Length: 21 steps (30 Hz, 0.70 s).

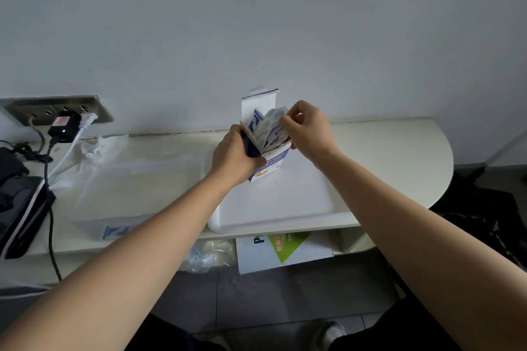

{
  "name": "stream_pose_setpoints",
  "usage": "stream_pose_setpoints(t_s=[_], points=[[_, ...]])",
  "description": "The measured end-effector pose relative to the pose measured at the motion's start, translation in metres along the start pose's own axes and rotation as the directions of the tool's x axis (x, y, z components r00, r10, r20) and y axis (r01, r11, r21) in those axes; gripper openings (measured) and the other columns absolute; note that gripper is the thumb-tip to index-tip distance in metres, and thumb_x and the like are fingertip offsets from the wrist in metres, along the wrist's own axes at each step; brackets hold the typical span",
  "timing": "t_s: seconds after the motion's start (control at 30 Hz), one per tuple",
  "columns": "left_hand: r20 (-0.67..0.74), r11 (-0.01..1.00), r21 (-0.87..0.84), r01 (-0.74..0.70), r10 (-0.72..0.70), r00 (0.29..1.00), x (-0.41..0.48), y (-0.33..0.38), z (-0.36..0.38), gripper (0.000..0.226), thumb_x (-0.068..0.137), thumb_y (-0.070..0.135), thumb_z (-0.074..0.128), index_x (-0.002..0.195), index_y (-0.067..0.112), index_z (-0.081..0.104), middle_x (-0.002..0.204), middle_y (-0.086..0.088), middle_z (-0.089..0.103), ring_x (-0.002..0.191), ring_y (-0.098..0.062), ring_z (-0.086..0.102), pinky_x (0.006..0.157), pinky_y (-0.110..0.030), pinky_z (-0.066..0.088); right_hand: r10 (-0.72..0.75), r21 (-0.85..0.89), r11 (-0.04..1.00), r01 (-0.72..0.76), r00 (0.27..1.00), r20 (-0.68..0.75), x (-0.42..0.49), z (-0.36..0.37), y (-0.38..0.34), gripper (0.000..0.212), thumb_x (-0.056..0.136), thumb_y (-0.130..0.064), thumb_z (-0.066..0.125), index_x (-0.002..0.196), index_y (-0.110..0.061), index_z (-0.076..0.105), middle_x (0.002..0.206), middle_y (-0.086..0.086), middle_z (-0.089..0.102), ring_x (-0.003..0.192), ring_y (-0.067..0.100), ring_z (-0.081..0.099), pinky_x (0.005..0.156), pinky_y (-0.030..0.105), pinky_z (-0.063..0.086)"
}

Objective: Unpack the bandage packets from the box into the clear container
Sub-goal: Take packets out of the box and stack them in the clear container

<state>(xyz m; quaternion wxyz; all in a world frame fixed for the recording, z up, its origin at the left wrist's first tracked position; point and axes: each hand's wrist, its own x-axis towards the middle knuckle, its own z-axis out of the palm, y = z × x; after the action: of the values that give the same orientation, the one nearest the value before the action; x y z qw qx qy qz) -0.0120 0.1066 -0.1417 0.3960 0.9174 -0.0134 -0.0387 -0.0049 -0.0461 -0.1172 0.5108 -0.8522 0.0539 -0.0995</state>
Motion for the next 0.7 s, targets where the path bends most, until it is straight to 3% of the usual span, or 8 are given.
stream_pose_setpoints(t_s=[0.07, 0.2, 0.3, 0.4, 0.57, 0.7], points=[[-0.003, 1.000, 0.016, -0.012, 0.012, 1.000, -0.002, 0.000, 0.001, 0.045, 0.072, 0.019, 0.075, 0.100, 0.020, 0.039, 0.100, 0.003, 0.059, 0.083, -0.022, 0.055, 0.061, -0.028, 0.034, 0.008, 0.019, 1.000, -0.009, 0.999, 0.043, -0.002, 0.004, -0.001, 0.004, 0.081, -0.016, 0.053, 0.084, -0.014, 0.051, 0.074, 0.009, 0.067, 0.055, 0.020, 0.060, 0.052, 0.032, 0.048], [-0.012, 0.998, 0.042, -0.041, 0.041, 0.999, -0.005, 0.002, 0.000, 0.044, 0.073, 0.020, 0.074, 0.096, 0.021, 0.038, 0.099, 0.006, 0.055, 0.081, -0.019, 0.051, 0.063, -0.027, 0.032, -0.017, -0.033, 0.999, 0.021, 0.992, 0.123, -0.004, 0.017, -0.002, 0.028, 0.082, -0.016, 0.053, 0.110, -0.014, 0.050, 0.087, 0.011, 0.068, 0.068, 0.026, 0.067, 0.060, 0.037, 0.055], [-0.013, 0.995, 0.087, -0.055, 0.056, 0.998, -0.008, 0.005, 0.000, 0.042, 0.074, 0.020, 0.073, 0.097, 0.019, 0.038, 0.096, 0.006, 0.052, 0.081, -0.019, 0.048, 0.055, -0.027, 0.029, -0.102, -0.173, 0.977, 0.128, 0.984, 0.148, -0.002, 0.024, -0.001, 0.021, 0.081, -0.019, 0.060, 0.099, -0.009, 0.057, 0.088, 0.010, 0.063, 0.074, 0.029, 0.062, 0.065, 0.040, 0.053], [-0.017, 0.995, 0.078, -0.055, 0.057, 0.998, -0.007, 0.005, 0.000, 0.042, 0.074, 0.021, 0.073, 0.096, 0.020, 0.038, 0.096, 0.005, 0.054, 0.083, -0.020, 0.051, 0.053, -0.022, 0.030, -0.108, -0.184, 0.974, 0.129, 0.987, 0.121, 0.000, 0.024, 0.001, 0.011, 0.078, -0.014, 0.058, 0.080, -0.004, 0.056, 0.075, 0.015, 0.063, 0.066, 0.035, 0.063, 0.059, 0.045, 0.052], [-0.011, 0.999, 0.040, 0.027, -0.027, 1.000, -0.001, -0.003, -0.003, 0.046, 0.075, 0.021, 0.075, 0.105, 0.016, 0.040, 0.112, -0.001, 0.061, 0.092, -0.023, 0.057, 0.070, -0.029, 0.039, -0.062, -0.020, 0.998, 0.062, 0.998, 0.028, -0.001, 0.008, -0.002, 0.007, 0.086, -0.009, 0.056, 0.092, -0.005, 0.058, 0.072, 0.009, 0.065, 0.045, 0.010, 0.060, 0.044, 0.023, 0.045], [-0.004, 0.997, 0.005, 0.073, -0.073, 0.997, -0.001, -0.010, -0.004, 0.051, 0.075, 0.021, 0.075, 0.111, 0.012, 0.040, 0.113, -0.004, 0.063, 0.096, -0.027, 0.060, 0.075, -0.033, 0.046, -0.014, 0.131, 0.991, 0.015, 1.000, -0.006, -0.001, 0.002, 0.001, 0.008, 0.088, -0.008, 0.055, 0.094, -0.004, 0.057, 0.079, 0.013, 0.066, 0.047, 0.017, 0.059, 0.047, 0.029, 0.045]])
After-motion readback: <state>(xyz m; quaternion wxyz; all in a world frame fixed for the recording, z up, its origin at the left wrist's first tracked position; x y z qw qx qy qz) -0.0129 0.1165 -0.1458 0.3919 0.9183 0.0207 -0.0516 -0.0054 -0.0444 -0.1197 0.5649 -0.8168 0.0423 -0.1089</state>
